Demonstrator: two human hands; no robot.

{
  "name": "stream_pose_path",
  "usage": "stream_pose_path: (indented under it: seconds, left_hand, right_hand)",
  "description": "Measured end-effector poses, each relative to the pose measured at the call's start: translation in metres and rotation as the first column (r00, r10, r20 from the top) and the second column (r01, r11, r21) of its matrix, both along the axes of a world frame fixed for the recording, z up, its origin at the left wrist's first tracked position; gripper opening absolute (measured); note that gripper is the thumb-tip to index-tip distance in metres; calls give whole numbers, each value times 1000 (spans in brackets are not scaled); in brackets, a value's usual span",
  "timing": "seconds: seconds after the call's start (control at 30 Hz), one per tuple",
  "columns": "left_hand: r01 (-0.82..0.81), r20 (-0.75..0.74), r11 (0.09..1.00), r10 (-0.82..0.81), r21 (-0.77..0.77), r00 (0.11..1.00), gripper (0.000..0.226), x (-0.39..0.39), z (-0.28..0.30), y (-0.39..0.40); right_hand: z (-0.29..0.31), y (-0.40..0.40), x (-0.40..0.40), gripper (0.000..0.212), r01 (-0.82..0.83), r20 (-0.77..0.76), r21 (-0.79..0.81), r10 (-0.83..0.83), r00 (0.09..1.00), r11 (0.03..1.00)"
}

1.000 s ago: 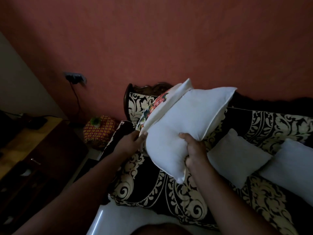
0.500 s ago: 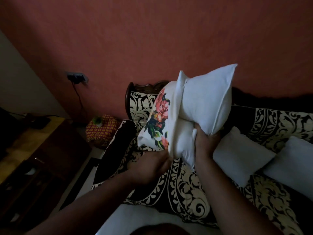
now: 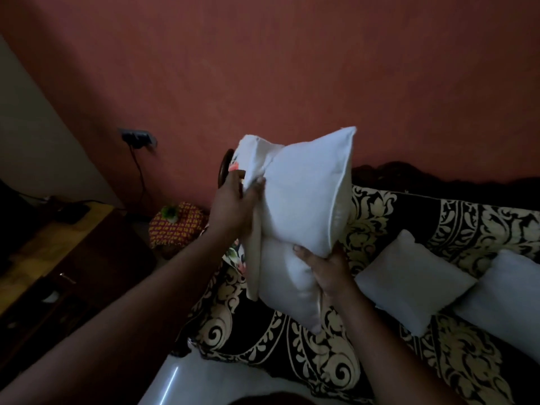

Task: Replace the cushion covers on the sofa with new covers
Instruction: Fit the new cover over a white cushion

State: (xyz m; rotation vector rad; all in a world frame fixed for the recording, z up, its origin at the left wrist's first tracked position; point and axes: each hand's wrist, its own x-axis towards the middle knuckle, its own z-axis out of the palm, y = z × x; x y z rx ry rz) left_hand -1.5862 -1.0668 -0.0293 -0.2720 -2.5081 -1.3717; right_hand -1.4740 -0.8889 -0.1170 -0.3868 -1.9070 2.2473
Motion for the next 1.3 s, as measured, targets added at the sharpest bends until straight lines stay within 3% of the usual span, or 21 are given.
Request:
stream_pose_path:
  seconds: [0.1,0.2,0.3,0.37,0.43,0.5,0.57,0.63,0.77,0.9,0.97,1.03,1.1,1.17,1.23,1.3]
  left_hand:
    - [21,-30,1000,-21,-12,999,17,-8,-13,3]
    - [177,-30,984,-176,25,984,19,1,-24,5]
    - [308,-37,951,-307,24,951,27,12,-25,8]
    - [299,-5,954,-299,4,954,28,13,-26,9]
    - [205,27,978,-206,33,978,19,8,-28,10]
    - [70,68,997,-72,33,995,13,1,-32,9]
    - [-51,156,995,37,85,987,25,-4,-34,6]
    - [-77,247,983,33,168,968,37,-11,-35,2]
    - [48,273,994,-74,99,959,26,-18,-36,1]
    - [298,142,921,-339,251,930,19,1,-24,13]
    - [465,33,867,-478,180,878,17,13,-12,16]
    - [614,-8,789,-614,5,789,13,20,-4,20]
    - [652,8,754,-654,-75,757,16,27,0,29]
    - [522,-82,852,-524,-48,848,19,27,4,35]
    - [313,-215,949,-302,22,929,17,27,4,30]
    - [213,-229,977,-208,-6,951,42,34,-8,18]
  right_hand:
    - [7,5,-5,110,-94,89,265,73,993,960]
    - [19,10,-7,151,-16,108,240,-10,994,971]
    - [30,21,-10,152,111,80,292,-140,987,950]
    - [29,24,-16,151,144,81,347,-182,980,927]
    - [28,19,-21,146,149,65,351,-183,981,924]
    - [22,8,-21,122,159,21,348,-177,984,924]
    - [15,-7,-14,98,183,-21,375,-189,982,909]
    - [4,-17,-4,94,202,-70,400,-190,979,894]
    - [-13,-14,5,85,97,-48,546,-84,995,832]
    - [-18,-17,-3,56,-183,202,810,27,979,558]
    - [-9,-19,-11,47,-264,274,853,44,961,451]
    - [4,-17,-23,49,-277,268,827,89,959,489]
    - [18,-14,-32,61,-291,249,822,150,957,489]
    - [22,-8,-37,60,-224,179,834,136,974,505]
    - [25,-8,-35,38,21,20,725,-52,998,689]
    - [26,-11,-31,29,215,-99,586,-195,976,781]
